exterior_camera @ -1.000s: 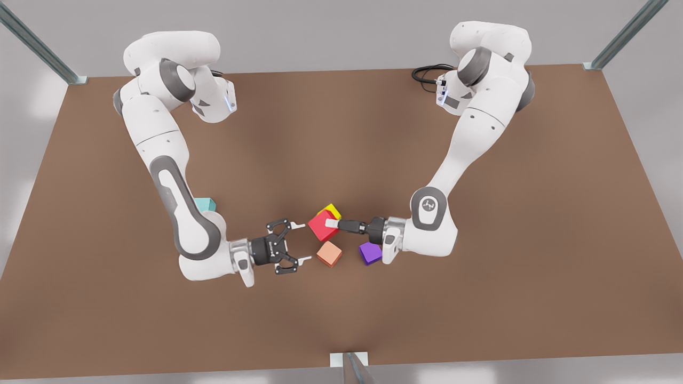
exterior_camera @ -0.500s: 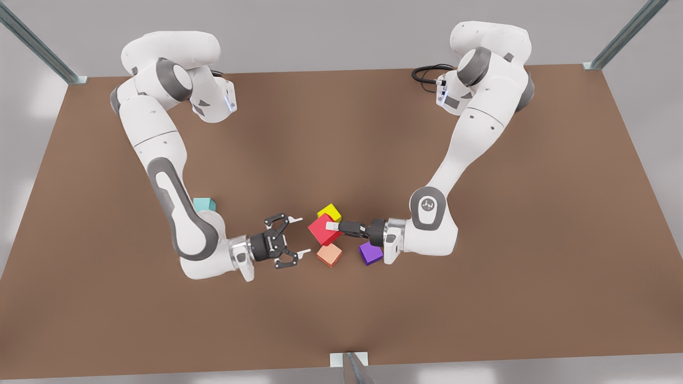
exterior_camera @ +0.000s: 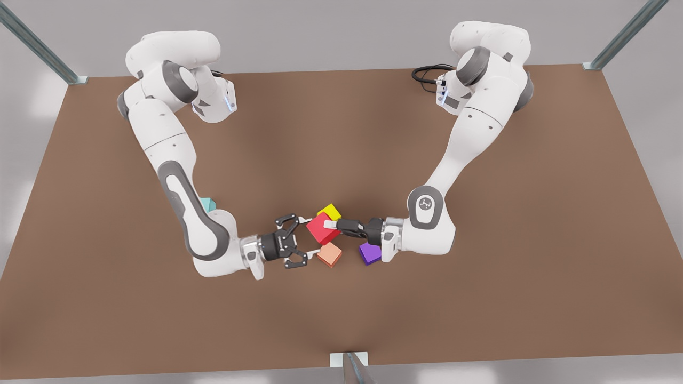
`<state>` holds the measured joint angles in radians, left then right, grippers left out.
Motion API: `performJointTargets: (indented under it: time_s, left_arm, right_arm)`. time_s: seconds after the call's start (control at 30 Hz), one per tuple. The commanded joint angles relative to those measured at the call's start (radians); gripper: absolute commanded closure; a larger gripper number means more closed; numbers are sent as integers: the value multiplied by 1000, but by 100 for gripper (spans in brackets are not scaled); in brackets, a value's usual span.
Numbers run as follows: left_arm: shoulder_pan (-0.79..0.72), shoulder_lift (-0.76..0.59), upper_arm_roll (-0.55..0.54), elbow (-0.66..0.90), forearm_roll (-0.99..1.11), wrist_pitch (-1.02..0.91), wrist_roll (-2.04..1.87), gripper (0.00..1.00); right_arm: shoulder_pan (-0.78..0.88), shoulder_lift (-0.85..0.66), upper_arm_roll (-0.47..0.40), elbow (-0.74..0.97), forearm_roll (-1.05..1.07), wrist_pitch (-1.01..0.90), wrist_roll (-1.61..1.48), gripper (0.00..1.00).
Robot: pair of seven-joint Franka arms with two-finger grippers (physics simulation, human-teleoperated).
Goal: Pick up red wooden cube and pass to hand red wooden cube and place in blue wooden cube
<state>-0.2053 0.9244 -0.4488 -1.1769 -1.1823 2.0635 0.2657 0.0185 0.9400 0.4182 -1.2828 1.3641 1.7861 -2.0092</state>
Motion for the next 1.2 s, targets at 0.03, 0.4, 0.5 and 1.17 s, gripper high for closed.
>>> performJointTargets:
  time_s: [0.03,0.4,0.5,1.17]
  left_arm:
    - [-8,-1,-1,0,-6,12,43,33]
    - [-8,-1,-1,0,-6,13,44,33]
    - [-6,-1,-1,-3,-5,13,44,33]
    - [3,-2,1,-3,7,3,46,0]
  right_arm:
    - [8,-1,1,2,10,15,-56,0]
    - [32,-1,2,2,33,18,-63,0]
    - [40,-1,1,3,46,22,-62,0]
    - [75,-1,-1,0,73,75,-59,48]
